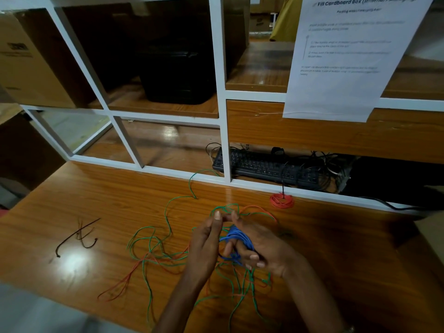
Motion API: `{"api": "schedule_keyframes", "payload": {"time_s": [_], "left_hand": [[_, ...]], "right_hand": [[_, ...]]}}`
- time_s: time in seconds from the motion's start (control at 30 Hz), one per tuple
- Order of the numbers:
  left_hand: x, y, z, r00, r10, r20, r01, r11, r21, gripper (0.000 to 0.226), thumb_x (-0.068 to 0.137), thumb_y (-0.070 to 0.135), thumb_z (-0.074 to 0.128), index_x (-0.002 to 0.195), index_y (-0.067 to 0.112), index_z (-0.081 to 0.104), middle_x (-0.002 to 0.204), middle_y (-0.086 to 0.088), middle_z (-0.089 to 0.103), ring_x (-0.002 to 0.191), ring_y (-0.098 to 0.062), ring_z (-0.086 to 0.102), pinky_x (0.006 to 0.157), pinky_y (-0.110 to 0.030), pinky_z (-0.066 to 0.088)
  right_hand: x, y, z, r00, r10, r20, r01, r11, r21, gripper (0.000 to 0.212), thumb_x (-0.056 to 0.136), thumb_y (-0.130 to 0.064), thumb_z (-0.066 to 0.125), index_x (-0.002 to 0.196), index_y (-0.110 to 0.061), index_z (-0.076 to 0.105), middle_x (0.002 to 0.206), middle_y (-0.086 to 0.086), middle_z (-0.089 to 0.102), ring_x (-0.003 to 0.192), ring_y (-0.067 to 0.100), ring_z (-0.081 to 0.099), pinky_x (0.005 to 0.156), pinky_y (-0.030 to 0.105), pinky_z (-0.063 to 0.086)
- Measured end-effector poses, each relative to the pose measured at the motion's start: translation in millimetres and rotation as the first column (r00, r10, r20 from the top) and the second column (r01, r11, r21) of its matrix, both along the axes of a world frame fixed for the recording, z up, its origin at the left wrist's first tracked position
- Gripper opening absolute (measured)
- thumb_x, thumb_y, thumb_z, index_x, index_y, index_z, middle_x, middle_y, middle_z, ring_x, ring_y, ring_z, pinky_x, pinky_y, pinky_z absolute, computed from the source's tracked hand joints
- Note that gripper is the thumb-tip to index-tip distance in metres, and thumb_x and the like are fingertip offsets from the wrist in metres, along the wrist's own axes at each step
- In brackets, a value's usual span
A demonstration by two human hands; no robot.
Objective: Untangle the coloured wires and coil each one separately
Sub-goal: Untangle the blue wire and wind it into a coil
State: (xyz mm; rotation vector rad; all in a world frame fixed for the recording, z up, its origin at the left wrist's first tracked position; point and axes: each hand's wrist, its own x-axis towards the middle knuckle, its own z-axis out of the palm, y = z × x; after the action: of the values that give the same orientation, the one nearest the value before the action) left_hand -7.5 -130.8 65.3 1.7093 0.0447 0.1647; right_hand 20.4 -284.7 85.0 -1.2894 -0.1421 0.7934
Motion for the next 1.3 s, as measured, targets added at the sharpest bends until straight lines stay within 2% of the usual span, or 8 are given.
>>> {"api": "schedule_keyframes", "payload": {"time_s": [0.1,0.3,0.43,0.57,0.8,0.97,1.17,1.3], "left_hand": [[-1.8,0.2,-7.4,0.996,-0.004,0.089,-0.009,0.990,0.143,0.051,0.113,0.043,0.028,0.110,0.026,0.076,0.111,0.011,0.075,0.114,-0.013,0.068,0.096,-0.023,0.048],[-8.1,-3.0,-10.0,0.984,-0.166,0.063,0.155,0.975,0.158,0.059,0.105,0.068,0.029,0.109,0.019,0.062,0.062,0.006,0.055,0.059,-0.011,0.053,0.060,-0.037,0.042],[-8.0,-4.4,-8.6,0.985,-0.161,0.069,0.147,0.974,0.172,0.051,0.106,0.065,0.029,0.123,0.032,0.063,0.064,0.001,0.058,0.066,-0.015,0.061,0.068,-0.046,0.051],[-4.6,-6.2,-7.4,0.981,-0.142,0.134,0.111,0.970,0.217,0.057,0.111,0.054,0.032,0.072,0.022,0.059,0.058,0.003,0.055,0.062,-0.014,0.056,0.068,-0.041,0.044],[-4.4,-5.8,-5.7,0.994,-0.061,0.095,0.050,0.992,0.117,0.057,0.109,0.045,0.044,0.060,0.018,0.055,0.044,-0.004,0.053,0.044,-0.015,0.054,0.056,-0.027,0.040],[-2.4,12.0,-3.9,0.975,-0.061,0.212,0.006,0.968,0.250,0.054,0.107,0.046,0.045,0.065,0.015,0.059,0.054,-0.003,0.054,0.051,-0.007,0.049,0.052,-0.029,0.036],[-10.2,13.6,8.4,0.933,0.090,0.348,-0.199,0.936,0.289,0.048,0.104,0.041,0.048,0.058,0.031,0.053,0.049,0.011,0.050,0.045,-0.004,0.047,0.048,-0.023,0.032],[-5.3,13.5,6.2,0.955,0.167,0.247,-0.221,0.953,0.208,0.054,0.104,0.048,0.048,0.055,0.025,0.053,0.047,-0.002,0.052,0.042,-0.013,0.047,0.046,-0.034,0.035]], "right_hand": [[1.3,-5.2,4.5,0.996,0.048,0.068,-0.046,0.998,-0.043,0.086,0.098,-0.071,0.040,0.111,0.009,0.069,0.045,0.008,0.034,0.030,0.010,0.023,0.047,0.027,0.036],[0.1,-4.8,5.0,0.999,0.037,-0.028,-0.037,0.999,0.002,0.074,0.095,-0.075,0.036,0.076,-0.017,0.078,0.038,-0.001,0.032,0.029,0.010,0.023,0.050,0.032,0.033],[2.3,-7.1,2.8,0.990,0.128,-0.067,-0.126,0.991,0.034,0.093,0.086,-0.088,0.037,0.075,-0.002,0.071,0.037,-0.002,0.033,0.028,0.010,0.022,0.047,0.035,0.021],[5.8,-7.6,5.8,0.972,0.213,-0.104,-0.211,0.977,0.026,0.107,0.087,-0.091,0.027,0.076,0.008,0.067,0.036,0.001,0.033,0.026,0.011,0.023,0.039,0.022,0.028],[5.4,8.7,11.0,0.970,0.183,-0.161,-0.185,0.983,0.004,0.094,0.099,-0.072,0.027,0.064,0.006,0.065,0.043,0.012,0.056,0.024,0.012,0.042,0.029,0.016,0.032],[1.7,24.3,10.4,0.983,0.132,-0.130,-0.140,0.989,-0.051,0.082,0.099,-0.069,0.037,0.058,-0.007,0.071,0.055,0.012,0.066,0.034,0.015,0.057,0.034,0.021,0.041],[4.1,31.6,19.0,0.990,-0.140,0.024,0.142,0.981,-0.131,0.061,0.085,-0.058,0.075,0.082,0.002,0.076,0.061,0.018,0.064,0.043,0.023,0.057,0.045,0.027,0.046],[5.5,28.9,18.8,0.977,-0.160,0.141,0.177,0.977,-0.118,0.064,0.093,-0.059,0.066,0.087,0.004,0.074,0.067,0.019,0.067,0.051,0.023,0.060,0.055,0.030,0.052]]}}
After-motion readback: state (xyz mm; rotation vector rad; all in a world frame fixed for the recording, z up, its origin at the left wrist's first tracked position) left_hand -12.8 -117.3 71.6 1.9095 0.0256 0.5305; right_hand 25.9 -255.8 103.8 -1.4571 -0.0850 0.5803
